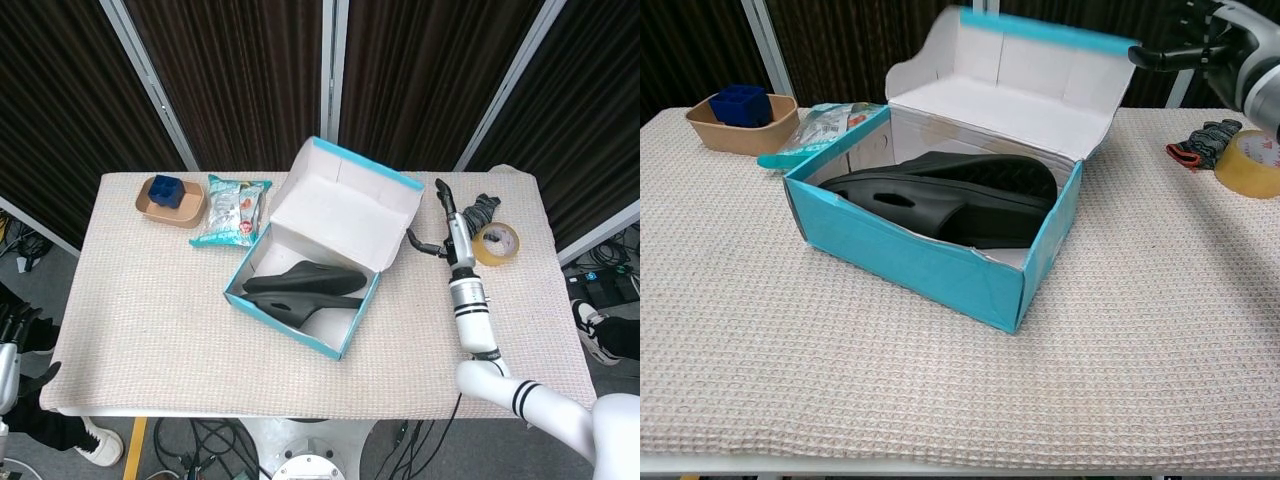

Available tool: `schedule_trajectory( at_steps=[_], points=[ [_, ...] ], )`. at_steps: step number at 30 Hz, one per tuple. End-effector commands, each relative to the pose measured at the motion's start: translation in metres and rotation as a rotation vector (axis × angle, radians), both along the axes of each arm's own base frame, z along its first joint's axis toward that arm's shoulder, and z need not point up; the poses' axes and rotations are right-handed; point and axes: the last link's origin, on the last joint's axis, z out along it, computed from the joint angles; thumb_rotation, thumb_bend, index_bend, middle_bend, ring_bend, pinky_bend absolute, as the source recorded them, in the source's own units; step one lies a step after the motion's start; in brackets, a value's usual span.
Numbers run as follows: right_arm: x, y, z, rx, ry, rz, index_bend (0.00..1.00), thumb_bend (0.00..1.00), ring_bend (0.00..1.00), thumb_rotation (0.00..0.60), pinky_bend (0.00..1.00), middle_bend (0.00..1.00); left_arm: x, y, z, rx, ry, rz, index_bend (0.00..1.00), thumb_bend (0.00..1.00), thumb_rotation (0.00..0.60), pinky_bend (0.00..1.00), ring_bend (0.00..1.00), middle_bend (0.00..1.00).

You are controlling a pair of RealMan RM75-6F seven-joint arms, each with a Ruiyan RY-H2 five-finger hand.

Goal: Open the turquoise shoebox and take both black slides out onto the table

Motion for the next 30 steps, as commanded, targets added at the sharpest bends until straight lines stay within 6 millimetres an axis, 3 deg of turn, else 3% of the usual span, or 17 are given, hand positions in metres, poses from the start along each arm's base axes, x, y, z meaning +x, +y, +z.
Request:
schedule_trajectory(
  at_steps=[1, 6, 12, 22, 30],
  points=[
    [-0.006, 0.019, 0.022, -0.125, 0.358, 0.139, 0.0, 0.2, 0.0, 0.6, 0.0, 0.0, 0.0, 0.0, 0.0, -0.002, 0.001, 0.004, 0.18, 0.16, 0.6, 0.08, 0.01, 0.11],
    [0.016, 0.042, 0.021, -0.014, 0.423, 0.316, 0.0, 0.15, 0.0, 0.6, 0.0, 0.0, 0.001, -0.001, -0.001, -0.004, -0.001, -0.001, 0.18, 0.16, 0.6, 0.08, 0.01, 0.11],
    [0.051, 0.062, 0.001, 0.143, 0.556, 0.548, 0.0, 0.09, 0.0, 0.6, 0.0, 0.0, 0.001, -0.003, 0.0, -0.002, -0.003, 0.001, 0.18, 0.16, 0.6, 0.08, 0.01, 0.11],
    [0.111, 0.057, -0.055, 0.202, 0.779, 0.757, 0.0, 0.08, 0.0, 0.6, 0.0, 0.0, 0.002, -0.005, 0.001, 0.006, -0.004, -0.002, 0.18, 0.16, 0.6, 0.08, 0.01, 0.11],
    [0.13, 0.048, -0.096, 0.17, 0.889, 0.782, 0.0, 0.08, 0.0, 0.6, 0.0, 0.0, -0.002, -0.006, 0.0, 0.006, -0.007, 0.01, 0.18, 0.16, 0.6, 0.08, 0.01, 0.11]
  ],
)
